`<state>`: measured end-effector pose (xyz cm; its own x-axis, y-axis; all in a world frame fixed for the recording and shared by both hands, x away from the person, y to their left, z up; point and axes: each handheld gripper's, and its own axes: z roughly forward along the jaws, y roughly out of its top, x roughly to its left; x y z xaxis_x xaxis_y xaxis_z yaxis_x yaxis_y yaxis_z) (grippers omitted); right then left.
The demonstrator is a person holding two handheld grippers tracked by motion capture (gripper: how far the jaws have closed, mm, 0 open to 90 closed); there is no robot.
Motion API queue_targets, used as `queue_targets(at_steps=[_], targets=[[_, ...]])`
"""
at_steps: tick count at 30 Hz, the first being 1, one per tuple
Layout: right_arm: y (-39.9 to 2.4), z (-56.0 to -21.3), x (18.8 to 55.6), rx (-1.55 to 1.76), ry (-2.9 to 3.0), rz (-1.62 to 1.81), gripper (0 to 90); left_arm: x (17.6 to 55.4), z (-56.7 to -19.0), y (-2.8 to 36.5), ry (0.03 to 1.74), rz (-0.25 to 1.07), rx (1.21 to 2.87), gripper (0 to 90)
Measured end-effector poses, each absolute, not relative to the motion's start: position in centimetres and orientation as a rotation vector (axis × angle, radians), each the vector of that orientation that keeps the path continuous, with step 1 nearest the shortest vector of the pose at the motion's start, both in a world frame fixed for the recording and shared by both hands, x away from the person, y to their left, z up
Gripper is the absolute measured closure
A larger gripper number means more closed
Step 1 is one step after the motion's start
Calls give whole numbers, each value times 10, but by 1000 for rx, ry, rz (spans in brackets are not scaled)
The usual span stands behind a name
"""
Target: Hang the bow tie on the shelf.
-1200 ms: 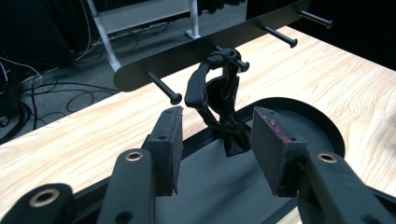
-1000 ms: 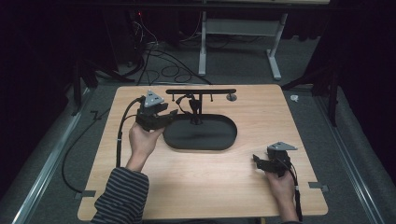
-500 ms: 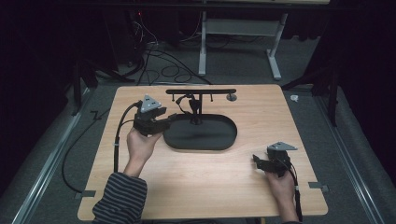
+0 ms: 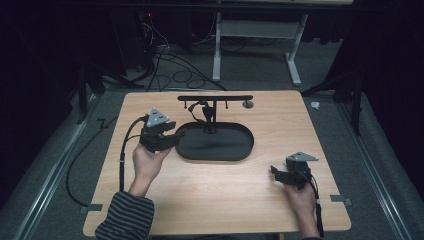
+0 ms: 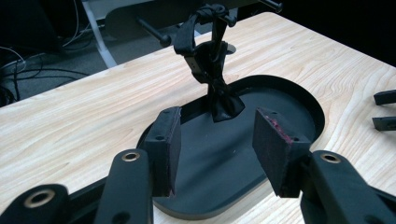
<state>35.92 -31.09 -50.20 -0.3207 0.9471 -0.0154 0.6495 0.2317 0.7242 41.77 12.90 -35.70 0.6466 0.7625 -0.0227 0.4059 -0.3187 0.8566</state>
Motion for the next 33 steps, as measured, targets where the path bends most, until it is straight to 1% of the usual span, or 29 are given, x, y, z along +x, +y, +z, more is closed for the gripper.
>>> queue_targets(at_steps=[14,33], targets=[[-311,-502,359,1463,2054,867,320,407,-357,138,926,466,1924,512],[-311,-502,359,1463,2054,867,320,394,-369,147,944,431,1901,506]])
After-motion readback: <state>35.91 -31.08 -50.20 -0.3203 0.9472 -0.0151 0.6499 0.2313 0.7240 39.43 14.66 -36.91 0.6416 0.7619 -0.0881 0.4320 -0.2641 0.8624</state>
